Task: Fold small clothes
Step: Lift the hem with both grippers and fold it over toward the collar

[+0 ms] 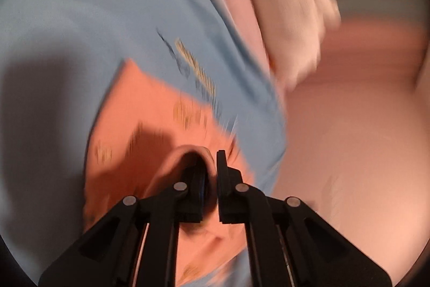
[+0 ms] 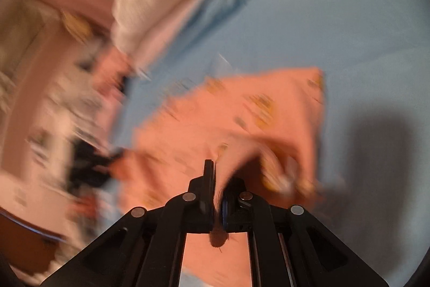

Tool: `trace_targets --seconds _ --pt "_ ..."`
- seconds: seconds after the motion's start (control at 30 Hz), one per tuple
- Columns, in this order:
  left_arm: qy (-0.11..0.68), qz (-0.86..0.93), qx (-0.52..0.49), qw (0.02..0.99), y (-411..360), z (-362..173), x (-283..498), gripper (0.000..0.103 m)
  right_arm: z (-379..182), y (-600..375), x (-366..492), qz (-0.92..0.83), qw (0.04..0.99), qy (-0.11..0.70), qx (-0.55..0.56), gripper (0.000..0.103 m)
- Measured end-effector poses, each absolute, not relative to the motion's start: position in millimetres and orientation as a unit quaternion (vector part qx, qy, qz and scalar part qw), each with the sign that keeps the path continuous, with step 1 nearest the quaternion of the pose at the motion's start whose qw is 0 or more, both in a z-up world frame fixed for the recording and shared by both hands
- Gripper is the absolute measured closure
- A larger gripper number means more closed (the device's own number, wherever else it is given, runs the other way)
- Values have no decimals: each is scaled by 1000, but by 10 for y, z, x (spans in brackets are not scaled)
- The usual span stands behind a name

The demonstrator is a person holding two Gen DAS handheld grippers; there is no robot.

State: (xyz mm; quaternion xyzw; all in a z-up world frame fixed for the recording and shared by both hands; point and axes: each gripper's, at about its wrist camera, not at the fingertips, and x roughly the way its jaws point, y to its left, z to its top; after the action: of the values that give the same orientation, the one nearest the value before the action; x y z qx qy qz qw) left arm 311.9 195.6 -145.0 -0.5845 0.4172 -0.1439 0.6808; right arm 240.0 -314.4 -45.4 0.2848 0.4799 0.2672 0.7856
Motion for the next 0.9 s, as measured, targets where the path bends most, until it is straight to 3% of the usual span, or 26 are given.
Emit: trace_targets --seconds 0.13,0.17,0.2,0.23,0.27,0.37,0.53,0.6,0.67,0.83,0.9 --pt "413 -68 -627 657 2056 -1700 3218 99 -678 -3504 2686 196 764 441 428 97" --pt "417 -65 -625 656 2076 -1729 3237 97 -782 -3570 2752 160 761 449 440 90" --pt "424 -65 -620 657 2102 -1751 3255 86 -875 -3616 2794 143 753 456 453 81" --pt "432 -67 -617 655 2127 -1766 3261 73 -966 -3655 2819 146 738 460 472 63" --pt "433 -67 -617 654 2153 -1769 3255 71 -1011 -3678 2820 161 726 455 489 52" --pt "433 -59 -584 684 2276 -1636 3197 71 -928 -3745 2756 178 734 437 488 43" --pt "470 -124 -439 756 2009 -1270 3073 72 -598 -3649 2604 191 786 425 406 43" --pt "485 -156 -380 772 1789 -1209 3001 72 -439 -3478 2515 209 815 436 319 44" --pt "501 -184 -319 783 1544 -1184 2945 72 -359 -3242 2398 208 843 449 212 70" --pt "527 -166 -207 807 1127 -1316 3053 80 -603 -2642 2357 205 838 505 26 87" --pt "509 -137 -196 827 1121 -1321 3181 84 -676 -2473 2482 180 844 505 -22 88"
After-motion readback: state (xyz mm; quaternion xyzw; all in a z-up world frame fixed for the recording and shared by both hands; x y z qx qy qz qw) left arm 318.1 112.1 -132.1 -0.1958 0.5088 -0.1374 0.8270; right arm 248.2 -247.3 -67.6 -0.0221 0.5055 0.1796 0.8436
